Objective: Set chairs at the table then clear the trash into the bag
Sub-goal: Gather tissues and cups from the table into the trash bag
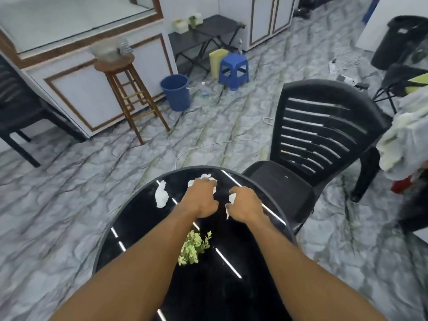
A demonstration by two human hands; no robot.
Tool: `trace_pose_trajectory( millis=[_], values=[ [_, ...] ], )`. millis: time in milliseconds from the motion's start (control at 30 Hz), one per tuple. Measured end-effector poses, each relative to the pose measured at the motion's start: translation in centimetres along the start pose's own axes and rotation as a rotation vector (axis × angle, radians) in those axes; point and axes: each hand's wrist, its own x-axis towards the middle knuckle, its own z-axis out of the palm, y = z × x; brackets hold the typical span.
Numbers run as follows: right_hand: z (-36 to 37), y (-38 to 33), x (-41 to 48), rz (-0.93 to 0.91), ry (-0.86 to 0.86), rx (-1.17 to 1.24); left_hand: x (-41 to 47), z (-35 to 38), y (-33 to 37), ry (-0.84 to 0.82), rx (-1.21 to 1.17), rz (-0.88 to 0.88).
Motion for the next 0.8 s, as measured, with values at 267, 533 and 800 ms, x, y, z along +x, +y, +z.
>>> trace_pose_trajectory(
  millis=[267,533,800],
  values=[
    [2.8,2.1,3.8,-0.01,-0.01,-0.063,6.3,1.6,-2.2,-0.151,0.148,-0.083],
    [1.5,2.5,3.3,0.095,0.022,0.213,6.1,2.3,0.2,-0.158,0.126,-0.036],
    [-3.5,4.3,-2.7,0.167,0.217,0.299,2.3,-0.6,5.6,-0.002,0.055,0.183]
  ],
)
